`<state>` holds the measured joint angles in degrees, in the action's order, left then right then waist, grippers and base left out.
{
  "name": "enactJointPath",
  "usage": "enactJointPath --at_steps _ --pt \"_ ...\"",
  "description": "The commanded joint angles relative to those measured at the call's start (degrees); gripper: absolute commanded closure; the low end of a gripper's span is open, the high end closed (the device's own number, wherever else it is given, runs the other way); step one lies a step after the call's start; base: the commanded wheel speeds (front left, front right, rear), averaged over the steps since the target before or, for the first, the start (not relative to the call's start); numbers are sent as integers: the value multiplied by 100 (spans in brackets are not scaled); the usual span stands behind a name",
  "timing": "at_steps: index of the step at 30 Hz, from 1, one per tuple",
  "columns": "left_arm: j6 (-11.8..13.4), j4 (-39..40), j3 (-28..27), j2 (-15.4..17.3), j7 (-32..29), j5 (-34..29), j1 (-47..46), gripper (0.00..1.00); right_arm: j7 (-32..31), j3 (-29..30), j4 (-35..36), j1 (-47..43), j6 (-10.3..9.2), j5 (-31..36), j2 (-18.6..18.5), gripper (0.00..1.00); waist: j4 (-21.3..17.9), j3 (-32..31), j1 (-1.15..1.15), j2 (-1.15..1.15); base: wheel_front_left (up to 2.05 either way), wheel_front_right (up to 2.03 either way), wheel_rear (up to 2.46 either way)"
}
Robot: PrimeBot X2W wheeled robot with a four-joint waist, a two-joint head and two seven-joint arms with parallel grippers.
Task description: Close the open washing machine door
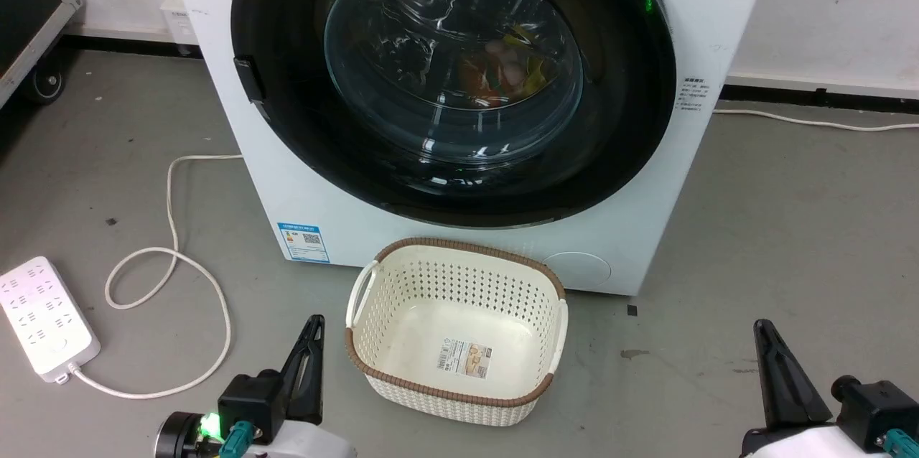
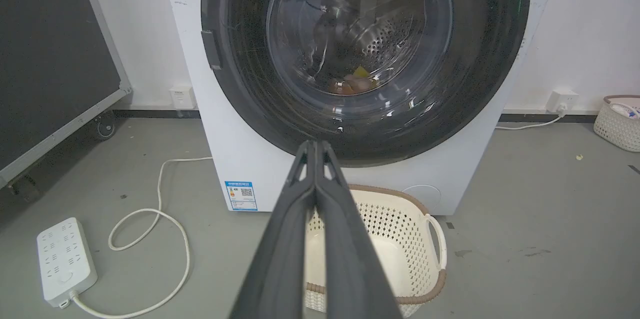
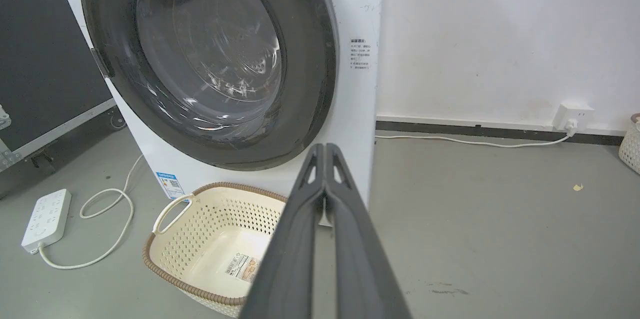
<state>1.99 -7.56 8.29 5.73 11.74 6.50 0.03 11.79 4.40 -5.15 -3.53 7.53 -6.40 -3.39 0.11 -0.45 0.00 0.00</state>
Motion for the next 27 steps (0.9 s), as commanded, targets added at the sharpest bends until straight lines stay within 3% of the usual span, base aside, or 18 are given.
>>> enactJointPath --at_steps 1,27 --pt "-17 47 -42 -33 -39 -57 -1 100 -38 -22 51 74 -1 58 11 100 0 1 0 0 0 0 0" --pt "-64 230 -245 -98 -332 -210 -1 100 -332 -130 170 146 -2 208 22 100 -3 13 0 0 0 0 0"
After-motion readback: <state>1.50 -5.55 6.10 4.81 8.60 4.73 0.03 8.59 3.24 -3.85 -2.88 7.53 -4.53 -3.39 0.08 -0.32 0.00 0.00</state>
